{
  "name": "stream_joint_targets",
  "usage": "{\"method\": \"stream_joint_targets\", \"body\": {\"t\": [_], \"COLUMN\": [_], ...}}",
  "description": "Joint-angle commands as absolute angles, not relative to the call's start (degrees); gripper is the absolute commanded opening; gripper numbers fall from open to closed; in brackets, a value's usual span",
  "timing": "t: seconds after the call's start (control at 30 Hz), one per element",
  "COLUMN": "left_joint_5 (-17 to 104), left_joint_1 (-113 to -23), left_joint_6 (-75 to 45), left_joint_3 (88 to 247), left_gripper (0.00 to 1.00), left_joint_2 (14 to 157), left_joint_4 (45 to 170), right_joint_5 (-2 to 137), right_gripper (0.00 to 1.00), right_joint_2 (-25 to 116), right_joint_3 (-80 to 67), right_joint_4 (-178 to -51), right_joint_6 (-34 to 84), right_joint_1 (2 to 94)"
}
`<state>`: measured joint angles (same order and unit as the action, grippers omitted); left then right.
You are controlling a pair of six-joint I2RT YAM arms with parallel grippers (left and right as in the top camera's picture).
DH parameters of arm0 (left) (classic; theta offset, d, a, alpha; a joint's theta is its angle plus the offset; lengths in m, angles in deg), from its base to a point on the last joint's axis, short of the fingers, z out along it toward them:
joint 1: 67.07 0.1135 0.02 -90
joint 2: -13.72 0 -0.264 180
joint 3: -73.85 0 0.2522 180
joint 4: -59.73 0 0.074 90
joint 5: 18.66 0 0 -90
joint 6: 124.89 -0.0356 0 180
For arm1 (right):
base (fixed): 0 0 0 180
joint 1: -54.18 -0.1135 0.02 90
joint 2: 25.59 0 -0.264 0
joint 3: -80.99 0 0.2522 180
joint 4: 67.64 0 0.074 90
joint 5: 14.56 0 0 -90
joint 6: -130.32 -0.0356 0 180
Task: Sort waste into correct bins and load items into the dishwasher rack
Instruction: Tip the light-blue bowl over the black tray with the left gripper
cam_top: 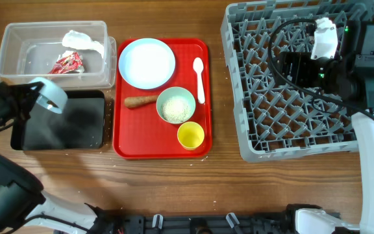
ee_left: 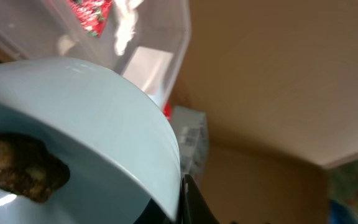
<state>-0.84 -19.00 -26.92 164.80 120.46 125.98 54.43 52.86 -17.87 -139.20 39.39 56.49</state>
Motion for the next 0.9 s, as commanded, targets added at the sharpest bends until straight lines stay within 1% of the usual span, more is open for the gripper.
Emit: {"method": "stream_joint_targets", "body": {"t": [0.0, 0.1, 0.17, 0.3, 0.33, 0.43, 0.53, 0.57, 0.63, 0.7, 0.77, 0.83, 0.87], "left_joint_5": [-12.9, -12.9, -12.9, -13.0, -12.3, -12.0, -9.9, -2.9, 7.3, 23.0, 42.1, 59.3, 65.3], "left_joint_1": [-16.0, -14.3, -14.1, -14.1, -14.1, -14.7, -19.5, -24.4, -30.8, -39.4, -50.8, -63.7, -69.4], "left_joint_6": [-28.2, -27.9, -25.3, -12.9, -11.7, -11.7, -13.9, -13.9, -13.9, -13.8, -13.8, -13.8, -13.8], "left_joint_3": [164.4, 164.4, 164.4, 164.4, 164.4, 164.4, 164.4, 164.4, 164.4, 164.4, 164.4, 164.3, 164.3], "left_gripper": [0.04, 0.04, 0.04, 0.04, 0.04, 0.04, 0.04, 0.04, 0.04, 0.04, 0.04, 0.04, 0.04], "left_joint_2": [122.2, 123.1, 123.3, 123.3, 123.3, 122.7, 116.4, 110.8, 105.2, 99.7, 96.3, 96.6, 98.0], "left_joint_4": [125.5, 125.4, 125.3, 123.9, 122.8, 122.7, 122.7, 122.9, 124.2, 126.8, 129.6, 133.1, 134.7], "right_joint_5": [53.3, 53.3, 53.3, 53.3, 53.3, 53.3, 53.3, 53.3, 53.3, 53.3, 53.3, 53.3, 53.3], "right_gripper": [1.00, 1.00, 1.00, 1.00, 1.00, 1.00, 1.00, 1.00, 1.00, 1.00, 1.00, 1.00, 1.00], "right_joint_2": [53.1, 53.1, 53.1, 53.1, 53.1, 53.1, 53.1, 53.1, 53.1, 53.1, 53.1, 53.1, 53.1], "right_joint_3": [-17.6, -17.6, -17.6, -17.6, -17.6, -17.6, -17.6, -17.6, -17.6, -17.6, -17.6, -17.6, -17.6], "right_joint_4": [-138.9, -138.8, -138.8, -138.8, -138.8, -138.8, -138.8, -138.8, -138.9, -139.0, -139.0, -138.9, -138.8], "right_joint_6": [38.6, 38.7, 38.7, 38.7, 38.6, 38.7, 38.7, 38.6, 38.6, 38.7, 38.7, 38.7, 38.8], "right_joint_1": [56.4, 56.4, 56.4, 56.4, 56.4, 56.4, 56.4, 56.4, 56.4, 56.4, 56.4, 56.4, 56.4]}}
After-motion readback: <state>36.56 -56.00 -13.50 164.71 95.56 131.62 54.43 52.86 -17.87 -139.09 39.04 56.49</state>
